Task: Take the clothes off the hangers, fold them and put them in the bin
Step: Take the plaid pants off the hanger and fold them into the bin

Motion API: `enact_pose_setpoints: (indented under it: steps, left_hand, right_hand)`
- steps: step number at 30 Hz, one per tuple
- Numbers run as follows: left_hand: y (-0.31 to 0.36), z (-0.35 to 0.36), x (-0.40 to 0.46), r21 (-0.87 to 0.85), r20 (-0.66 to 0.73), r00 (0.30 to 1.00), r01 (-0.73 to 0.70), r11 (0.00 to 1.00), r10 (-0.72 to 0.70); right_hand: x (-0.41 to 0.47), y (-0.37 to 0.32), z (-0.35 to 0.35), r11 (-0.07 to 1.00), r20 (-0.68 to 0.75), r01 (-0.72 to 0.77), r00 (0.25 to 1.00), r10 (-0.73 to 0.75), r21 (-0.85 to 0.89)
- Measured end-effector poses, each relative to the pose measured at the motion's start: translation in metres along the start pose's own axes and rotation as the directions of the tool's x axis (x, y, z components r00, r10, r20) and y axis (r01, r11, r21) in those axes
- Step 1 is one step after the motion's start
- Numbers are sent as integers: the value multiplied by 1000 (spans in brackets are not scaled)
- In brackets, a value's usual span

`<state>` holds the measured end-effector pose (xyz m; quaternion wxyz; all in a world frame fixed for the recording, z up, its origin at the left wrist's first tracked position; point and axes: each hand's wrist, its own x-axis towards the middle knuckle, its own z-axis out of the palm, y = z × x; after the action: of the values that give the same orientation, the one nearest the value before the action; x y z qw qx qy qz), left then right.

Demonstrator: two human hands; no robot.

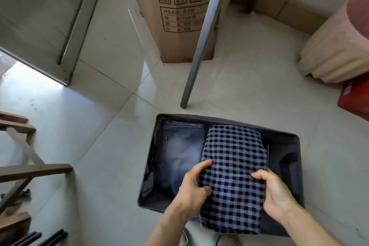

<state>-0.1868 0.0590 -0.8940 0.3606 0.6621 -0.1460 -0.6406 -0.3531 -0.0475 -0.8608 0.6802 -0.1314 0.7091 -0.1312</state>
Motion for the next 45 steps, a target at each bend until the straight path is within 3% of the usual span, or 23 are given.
enact_pose_setpoints:
  steps: [6, 14, 23, 28, 33, 37, 40, 42, 44, 45]
  left_hand:
    - [-12, 27, 26, 113, 16, 997, -75, 991, 74]
    - [-23, 15, 59, 256, -120, 985, -88, 963, 122]
    - [-29, 14, 47, 234, -126, 976, -148, 961, 180]
    - [-23, -7, 8, 190, -277, 917, -240, 952, 286]
    - [-24, -54, -1, 279, -502, 826, -128, 952, 258]
    - [-20, -75, 18, 349, -487, 855, 4, 937, 178]
    - [-18, -78, 28, 459, -406, 908, 103, 883, 105]
    - [-18, -76, 32, 499, -385, 921, 150, 854, 63]
    - [-17, -72, 35, 527, -387, 921, 185, 830, 41]
    - [-18, -71, 37, 542, -393, 919, 196, 817, 40]
  right_hand:
    - [27, -1, -23, 999, -36, 30, 999, -29, 42]
    - [84, -3, 7, 995, 63, 86, 995, -83, -45]
    - [77, 6, 2, 996, 78, 92, 993, -91, -18]
    - [38, 5, 29, 985, 153, 170, 974, -167, -8]
    - [38, 27, 95, 974, 308, 206, 937, -167, -97]
    - [61, 42, 125, 947, 317, 208, 940, -125, -244]
    - [68, 53, 127, 835, 237, 296, 950, -204, -464]
    - [65, 59, 123, 646, 172, 424, 893, -416, -635]
    - [57, 61, 120, 252, 246, 562, 663, -707, -788]
    - [56, 61, 120, 7, 375, 597, 514, -771, -802]
